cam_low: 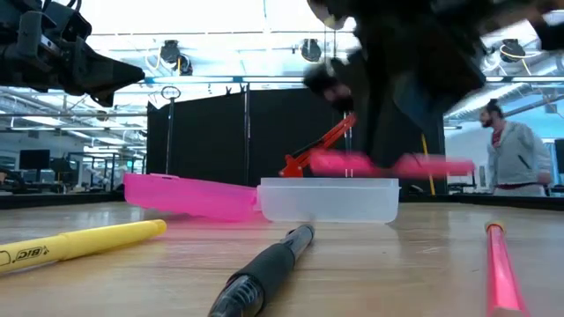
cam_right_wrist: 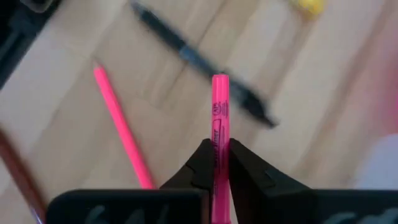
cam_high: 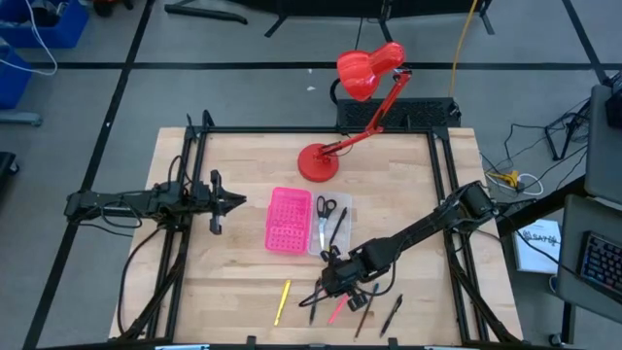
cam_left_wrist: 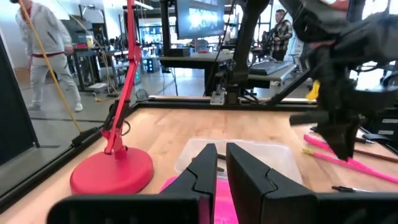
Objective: Pick & place school supplies into a supply box
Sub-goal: Put the pink pen into the pink supply box
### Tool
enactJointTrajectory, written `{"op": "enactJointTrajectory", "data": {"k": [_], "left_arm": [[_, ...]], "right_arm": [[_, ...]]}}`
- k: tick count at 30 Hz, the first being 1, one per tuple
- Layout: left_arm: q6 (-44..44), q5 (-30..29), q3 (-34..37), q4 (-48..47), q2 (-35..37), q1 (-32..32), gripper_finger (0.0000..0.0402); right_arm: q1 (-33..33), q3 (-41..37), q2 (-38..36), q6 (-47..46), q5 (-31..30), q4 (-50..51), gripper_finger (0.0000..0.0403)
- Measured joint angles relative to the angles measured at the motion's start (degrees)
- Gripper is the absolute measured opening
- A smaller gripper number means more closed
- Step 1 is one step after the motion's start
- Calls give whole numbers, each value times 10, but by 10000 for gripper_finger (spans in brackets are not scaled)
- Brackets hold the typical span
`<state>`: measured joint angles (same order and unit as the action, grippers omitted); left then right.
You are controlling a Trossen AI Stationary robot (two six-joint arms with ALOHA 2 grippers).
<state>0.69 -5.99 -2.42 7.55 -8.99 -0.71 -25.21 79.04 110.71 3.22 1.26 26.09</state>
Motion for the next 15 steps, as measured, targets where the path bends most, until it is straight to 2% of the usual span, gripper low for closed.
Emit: {"op": "enactJointTrajectory", "data": {"k": [7, 15], "left_arm": [[-8, 0, 0, 0, 0, 0, 44], [-3, 0, 0, -2, 0, 0, 44]], "right_arm": [[14, 94, 0, 91, -30, 124, 19], [80, 221, -1, 216, -66, 280, 19]]}}
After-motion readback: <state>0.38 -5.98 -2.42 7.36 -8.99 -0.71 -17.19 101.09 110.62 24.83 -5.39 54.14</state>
